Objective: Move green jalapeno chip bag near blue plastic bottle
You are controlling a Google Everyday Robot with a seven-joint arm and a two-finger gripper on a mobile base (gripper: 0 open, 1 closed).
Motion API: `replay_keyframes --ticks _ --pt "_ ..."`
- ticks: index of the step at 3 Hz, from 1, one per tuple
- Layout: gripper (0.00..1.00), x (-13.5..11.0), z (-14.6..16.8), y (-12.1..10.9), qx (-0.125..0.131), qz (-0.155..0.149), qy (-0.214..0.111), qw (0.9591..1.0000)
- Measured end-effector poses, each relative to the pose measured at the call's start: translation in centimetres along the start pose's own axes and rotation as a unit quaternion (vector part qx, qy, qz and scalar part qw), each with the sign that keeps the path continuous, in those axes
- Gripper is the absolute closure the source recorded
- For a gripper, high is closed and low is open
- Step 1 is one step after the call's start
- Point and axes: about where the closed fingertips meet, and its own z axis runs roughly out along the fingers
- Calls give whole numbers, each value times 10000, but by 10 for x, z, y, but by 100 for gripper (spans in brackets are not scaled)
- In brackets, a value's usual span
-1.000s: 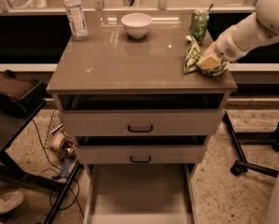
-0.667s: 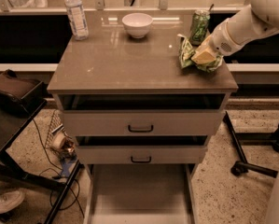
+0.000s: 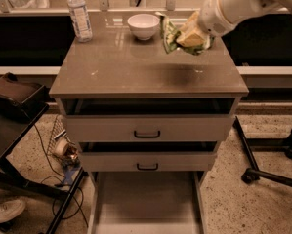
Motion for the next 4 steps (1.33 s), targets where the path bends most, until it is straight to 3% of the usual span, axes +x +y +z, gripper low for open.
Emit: replay_keyframes --ticks 1,2,4 --pt "100 -56 14 14 -279 -565 -550 9965" --pt "100 -58 16 13 -288 -579 -566 9963" --pt "100 -93 85 -24 -497 -884 -935 9904"
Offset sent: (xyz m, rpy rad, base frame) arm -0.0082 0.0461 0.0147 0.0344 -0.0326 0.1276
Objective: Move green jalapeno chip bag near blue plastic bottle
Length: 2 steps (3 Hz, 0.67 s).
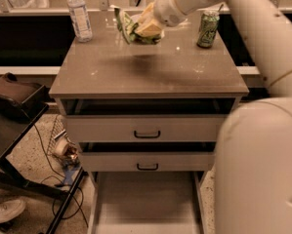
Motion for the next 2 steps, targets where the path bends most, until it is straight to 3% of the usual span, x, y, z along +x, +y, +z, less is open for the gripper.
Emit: replay_keyframes --ticks 2 --pt "100 -15 57 -32 -20 -163 -244 9996"
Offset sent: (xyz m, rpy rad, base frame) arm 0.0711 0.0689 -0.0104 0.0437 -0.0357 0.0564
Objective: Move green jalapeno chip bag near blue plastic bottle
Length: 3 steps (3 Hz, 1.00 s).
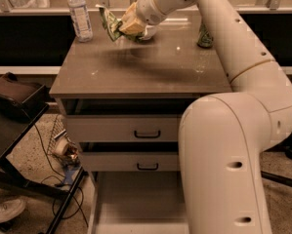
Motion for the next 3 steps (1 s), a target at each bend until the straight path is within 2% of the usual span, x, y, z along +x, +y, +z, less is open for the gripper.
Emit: replay_keyframes --ticks 2,3 --pt "98 -18 56 -14 -14 -118 -274 9996" --pt "77 -19 72 -18 12 -100 -271 9996"
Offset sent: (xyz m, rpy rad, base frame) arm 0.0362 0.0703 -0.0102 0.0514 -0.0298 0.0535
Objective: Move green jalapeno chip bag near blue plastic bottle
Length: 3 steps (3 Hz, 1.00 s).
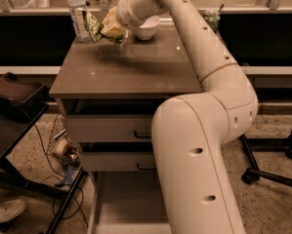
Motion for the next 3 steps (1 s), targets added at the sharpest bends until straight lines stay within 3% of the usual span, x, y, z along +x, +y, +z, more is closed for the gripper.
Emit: replay_keyframes --ticks 3 --pt "7 0 13 5 -90 9 -23 10000"
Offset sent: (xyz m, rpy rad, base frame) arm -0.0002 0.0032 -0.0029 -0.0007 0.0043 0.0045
